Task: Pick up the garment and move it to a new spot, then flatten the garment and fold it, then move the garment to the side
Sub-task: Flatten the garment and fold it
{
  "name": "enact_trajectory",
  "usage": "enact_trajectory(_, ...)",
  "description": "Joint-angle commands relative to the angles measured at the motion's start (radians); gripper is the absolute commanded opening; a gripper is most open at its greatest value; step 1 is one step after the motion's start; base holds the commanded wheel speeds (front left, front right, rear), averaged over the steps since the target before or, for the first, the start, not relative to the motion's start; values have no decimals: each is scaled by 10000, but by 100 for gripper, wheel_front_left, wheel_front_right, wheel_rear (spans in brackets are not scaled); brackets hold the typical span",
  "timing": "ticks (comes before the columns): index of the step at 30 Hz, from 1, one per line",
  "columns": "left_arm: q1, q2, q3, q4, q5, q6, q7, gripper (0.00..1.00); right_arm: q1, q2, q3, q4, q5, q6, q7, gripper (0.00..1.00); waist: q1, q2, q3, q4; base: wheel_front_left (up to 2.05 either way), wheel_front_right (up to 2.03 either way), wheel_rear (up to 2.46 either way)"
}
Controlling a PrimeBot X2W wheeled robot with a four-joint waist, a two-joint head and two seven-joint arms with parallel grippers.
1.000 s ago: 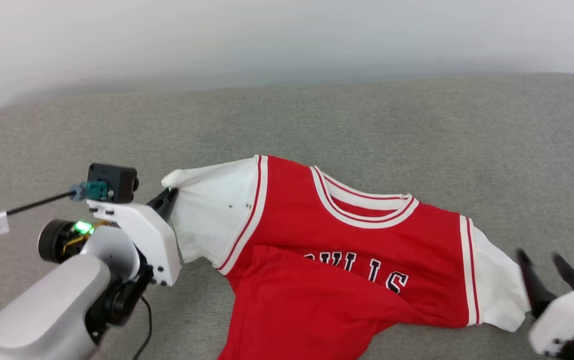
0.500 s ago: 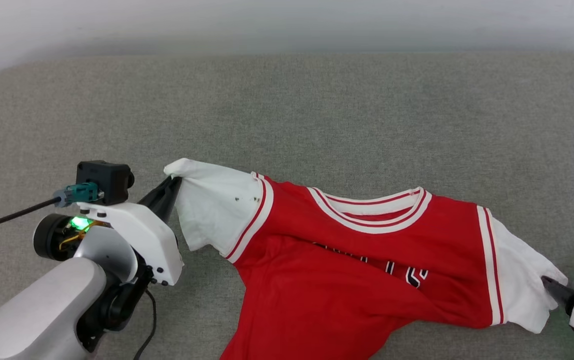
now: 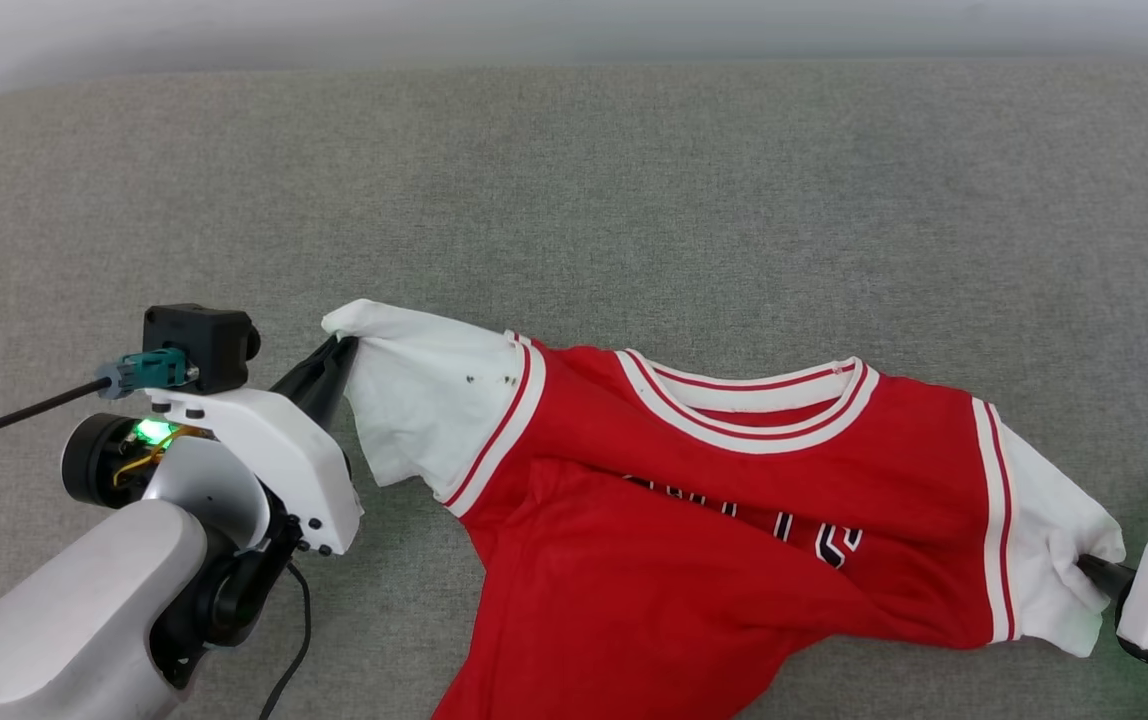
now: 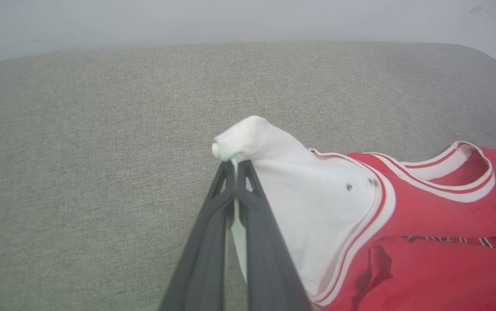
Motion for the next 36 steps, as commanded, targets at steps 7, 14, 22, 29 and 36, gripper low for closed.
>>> enact_trajectory(7, 7, -63, 59, 211, -95, -52, -128, 0, 265, 74, 312, 272, 413, -4, -419, 0, 0, 0, -336, -83, 0, 0, 0)
enact_trajectory(14, -295, 42, 158, 505, 153, -96, -350, 0, 49, -576, 441, -318, 269, -4, -1369, 0, 0, 0, -1103, -187, 0, 0, 0)
enact_trajectory(22, -1313, -361, 481, 1318, 30, -395, -321, 0, -1209, -1516, 1007, -179, 95, -5, -1998, 0, 0, 0, -1808, -273, 0, 0, 0)
enact_trajectory(29, -3024, -1026, 821, 3088, -208, -961, 40, 0, -3172, -2156, 1872, 493, 10, -5, -2536, 0, 0, 0, -1876, -407, 0, 0, 0)
enact_trajectory(36, -5358, -1275, 1247, 5156, 206, -1430, -223, 0, -6033, -2453, 2452, 1419, -332, -5, -3438, 0, 0, 0, -1145, -721, 0, 0, 0)
